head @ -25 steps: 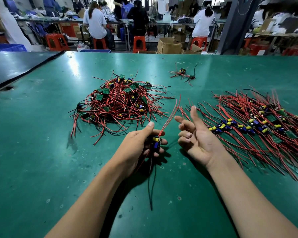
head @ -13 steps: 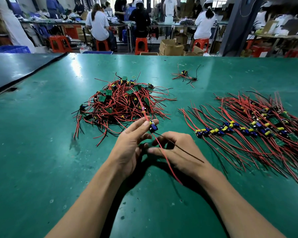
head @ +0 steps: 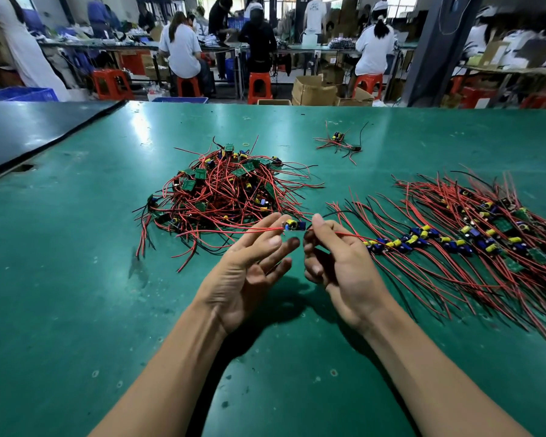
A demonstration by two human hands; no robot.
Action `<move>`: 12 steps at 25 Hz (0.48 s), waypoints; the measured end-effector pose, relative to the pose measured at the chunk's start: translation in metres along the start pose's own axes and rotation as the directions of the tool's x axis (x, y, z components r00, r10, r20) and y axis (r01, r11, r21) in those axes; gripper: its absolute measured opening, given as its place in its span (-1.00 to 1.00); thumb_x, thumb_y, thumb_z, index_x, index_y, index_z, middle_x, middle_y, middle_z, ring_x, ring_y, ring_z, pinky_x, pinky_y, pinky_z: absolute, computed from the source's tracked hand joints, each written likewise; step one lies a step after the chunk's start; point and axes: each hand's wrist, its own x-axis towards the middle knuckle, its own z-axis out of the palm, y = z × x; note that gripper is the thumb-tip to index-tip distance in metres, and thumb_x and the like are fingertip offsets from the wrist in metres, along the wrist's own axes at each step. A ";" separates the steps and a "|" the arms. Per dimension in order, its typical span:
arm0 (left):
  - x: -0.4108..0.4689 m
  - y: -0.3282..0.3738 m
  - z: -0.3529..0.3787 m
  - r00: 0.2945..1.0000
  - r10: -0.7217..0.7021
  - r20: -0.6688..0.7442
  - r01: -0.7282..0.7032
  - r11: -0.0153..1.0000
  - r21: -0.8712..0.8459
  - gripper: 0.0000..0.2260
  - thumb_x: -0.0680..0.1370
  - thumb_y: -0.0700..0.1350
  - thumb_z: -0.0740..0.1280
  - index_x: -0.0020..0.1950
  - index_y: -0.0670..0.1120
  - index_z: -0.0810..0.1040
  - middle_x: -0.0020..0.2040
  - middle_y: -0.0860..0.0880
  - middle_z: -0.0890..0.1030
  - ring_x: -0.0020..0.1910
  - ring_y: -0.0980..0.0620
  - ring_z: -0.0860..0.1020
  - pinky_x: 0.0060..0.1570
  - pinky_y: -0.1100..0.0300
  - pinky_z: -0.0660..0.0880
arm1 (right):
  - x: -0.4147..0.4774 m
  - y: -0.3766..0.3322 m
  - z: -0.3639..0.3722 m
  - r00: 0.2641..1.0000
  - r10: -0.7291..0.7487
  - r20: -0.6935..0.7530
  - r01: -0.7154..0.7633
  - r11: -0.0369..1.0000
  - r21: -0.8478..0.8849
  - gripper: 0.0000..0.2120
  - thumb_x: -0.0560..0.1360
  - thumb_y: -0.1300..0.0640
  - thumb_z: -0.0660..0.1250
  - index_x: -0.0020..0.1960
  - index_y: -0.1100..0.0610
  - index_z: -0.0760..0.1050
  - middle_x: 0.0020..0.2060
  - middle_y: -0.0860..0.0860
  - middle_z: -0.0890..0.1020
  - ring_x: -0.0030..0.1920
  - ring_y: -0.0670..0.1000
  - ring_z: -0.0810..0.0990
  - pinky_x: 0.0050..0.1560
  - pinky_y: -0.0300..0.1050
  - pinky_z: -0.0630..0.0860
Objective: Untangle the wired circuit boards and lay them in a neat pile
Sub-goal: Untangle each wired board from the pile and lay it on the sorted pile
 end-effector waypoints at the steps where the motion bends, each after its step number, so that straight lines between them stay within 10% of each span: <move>1: -0.001 0.002 -0.002 0.999 -0.029 0.038 0.032 0.997 -0.069 -0.65 0.40 -0.31 0.34 0.12 -0.06 0.68 0.18 -0.01 0.66 0.01 0.06 0.67 -0.10 0.21 0.61 | 0.000 -0.003 -0.002 0.999 0.043 0.031 -0.046 0.996 0.073 -0.77 0.45 -0.08 0.41 -0.27 0.03 0.51 -0.38 -0.02 0.51 -0.54 -0.10 0.33 -0.51 -0.27 0.28; 7: -0.001 -0.001 0.001 0.966 -0.255 0.033 0.256 0.966 -0.043 -0.80 0.41 -0.05 0.41 -0.17 -0.18 0.69 -0.30 -0.12 0.66 -0.42 0.01 0.64 -0.37 0.19 0.61 | -0.004 -0.005 -0.002 0.979 0.145 0.146 -0.156 0.985 0.068 -0.74 0.44 -0.10 0.41 -0.21 0.06 0.44 -0.36 -0.04 0.48 -0.52 -0.13 0.31 -0.38 -0.18 0.19; 12: 0.000 0.002 0.001 0.965 -0.260 0.033 0.256 0.962 0.091 -0.73 0.29 0.09 0.47 -0.28 -0.12 0.72 -0.29 -0.04 0.69 -0.41 0.09 0.64 -0.38 0.25 0.59 | -0.006 -0.006 0.000 0.973 0.196 0.121 -0.184 0.978 -0.097 -0.79 0.39 -0.09 0.44 -0.25 0.01 0.49 -0.38 -0.03 0.53 -0.44 -0.10 0.38 -0.43 -0.27 0.27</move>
